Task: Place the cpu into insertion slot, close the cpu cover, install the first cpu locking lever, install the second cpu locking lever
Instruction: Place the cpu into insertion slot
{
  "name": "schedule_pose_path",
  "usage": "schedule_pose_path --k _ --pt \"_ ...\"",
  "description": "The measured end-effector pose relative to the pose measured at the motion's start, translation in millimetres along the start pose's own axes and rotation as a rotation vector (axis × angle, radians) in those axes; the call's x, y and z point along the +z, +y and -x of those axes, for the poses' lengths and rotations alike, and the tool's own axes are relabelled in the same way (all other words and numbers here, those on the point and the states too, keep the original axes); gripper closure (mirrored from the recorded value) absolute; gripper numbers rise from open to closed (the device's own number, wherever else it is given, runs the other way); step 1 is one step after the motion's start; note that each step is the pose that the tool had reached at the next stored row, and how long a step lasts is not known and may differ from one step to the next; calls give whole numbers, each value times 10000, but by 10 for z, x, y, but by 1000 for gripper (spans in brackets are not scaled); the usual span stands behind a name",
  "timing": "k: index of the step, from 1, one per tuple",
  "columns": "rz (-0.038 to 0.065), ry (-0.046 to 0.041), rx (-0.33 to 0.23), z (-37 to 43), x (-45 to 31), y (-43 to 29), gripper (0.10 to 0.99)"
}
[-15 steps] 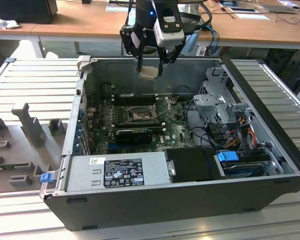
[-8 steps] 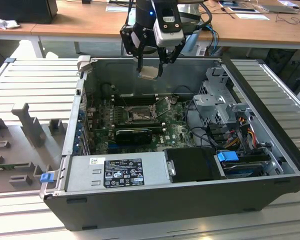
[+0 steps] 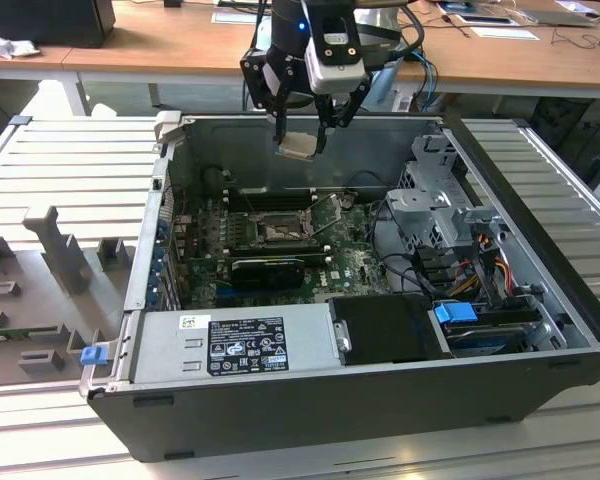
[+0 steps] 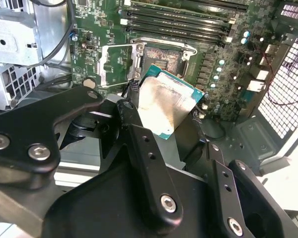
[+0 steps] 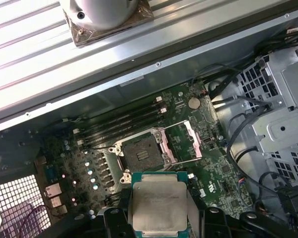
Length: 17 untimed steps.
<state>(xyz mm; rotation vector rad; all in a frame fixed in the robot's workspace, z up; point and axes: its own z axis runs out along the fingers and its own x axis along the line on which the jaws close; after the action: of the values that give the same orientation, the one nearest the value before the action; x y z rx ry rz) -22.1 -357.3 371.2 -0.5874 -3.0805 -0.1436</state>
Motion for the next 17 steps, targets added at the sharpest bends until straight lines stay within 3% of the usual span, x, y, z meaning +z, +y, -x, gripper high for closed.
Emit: schedule_pose_path --k 17 --pt "9 -41 461 0 1 0 557"
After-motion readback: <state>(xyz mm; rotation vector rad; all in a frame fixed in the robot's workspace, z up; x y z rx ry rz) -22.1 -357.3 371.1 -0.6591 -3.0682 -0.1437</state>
